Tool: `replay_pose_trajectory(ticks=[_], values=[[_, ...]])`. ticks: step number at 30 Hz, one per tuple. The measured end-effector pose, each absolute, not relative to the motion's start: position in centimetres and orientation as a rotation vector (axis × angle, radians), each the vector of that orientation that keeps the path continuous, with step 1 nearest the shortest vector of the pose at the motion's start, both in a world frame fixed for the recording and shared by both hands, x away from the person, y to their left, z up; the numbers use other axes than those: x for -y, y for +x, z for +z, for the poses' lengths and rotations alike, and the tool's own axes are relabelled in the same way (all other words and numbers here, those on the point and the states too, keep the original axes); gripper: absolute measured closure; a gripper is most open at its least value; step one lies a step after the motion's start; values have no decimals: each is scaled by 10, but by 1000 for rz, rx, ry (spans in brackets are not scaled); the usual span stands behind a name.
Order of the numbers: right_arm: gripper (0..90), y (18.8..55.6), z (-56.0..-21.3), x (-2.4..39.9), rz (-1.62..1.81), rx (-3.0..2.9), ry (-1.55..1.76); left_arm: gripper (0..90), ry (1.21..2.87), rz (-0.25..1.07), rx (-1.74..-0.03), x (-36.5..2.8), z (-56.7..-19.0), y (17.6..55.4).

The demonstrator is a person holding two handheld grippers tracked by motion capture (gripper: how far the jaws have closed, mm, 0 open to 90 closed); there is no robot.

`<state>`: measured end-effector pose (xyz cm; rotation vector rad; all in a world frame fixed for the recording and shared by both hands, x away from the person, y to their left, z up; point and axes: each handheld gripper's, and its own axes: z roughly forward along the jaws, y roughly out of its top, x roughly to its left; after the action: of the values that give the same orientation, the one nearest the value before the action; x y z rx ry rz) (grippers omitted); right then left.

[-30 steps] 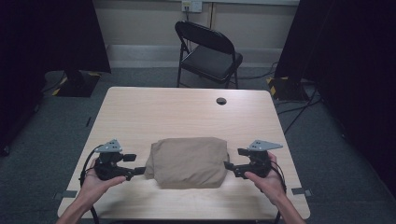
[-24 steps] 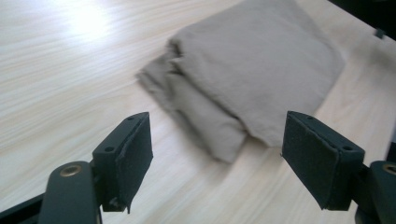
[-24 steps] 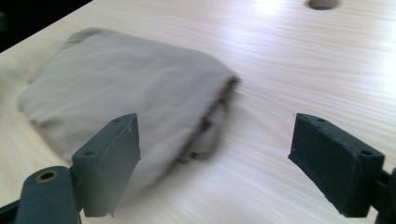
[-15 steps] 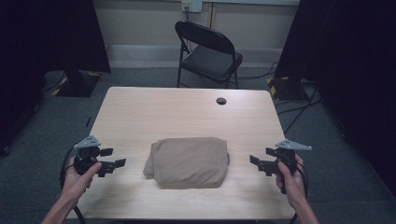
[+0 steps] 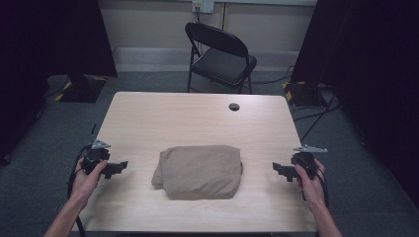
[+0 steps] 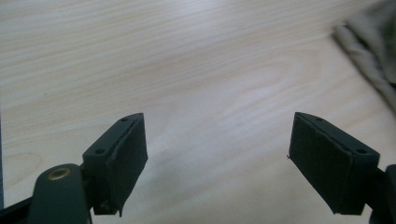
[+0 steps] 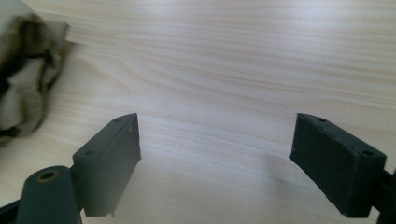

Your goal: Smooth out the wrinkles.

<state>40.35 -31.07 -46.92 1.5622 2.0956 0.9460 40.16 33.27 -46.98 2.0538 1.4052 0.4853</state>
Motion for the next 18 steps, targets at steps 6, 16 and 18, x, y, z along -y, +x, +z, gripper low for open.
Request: replay_pose_trajectory(ticks=[6,16,18], values=[[143,405,-487,297,786,-2172,1517,189,2117,514,-1429,-326,-485,409],[111,400,-494,287,812,-2101,1496,146,2043,531,-1425,-320,-494,398],[110,398,-497,288,844,-2071,1485,145,2031,530,-1420,-318,-495,397]])
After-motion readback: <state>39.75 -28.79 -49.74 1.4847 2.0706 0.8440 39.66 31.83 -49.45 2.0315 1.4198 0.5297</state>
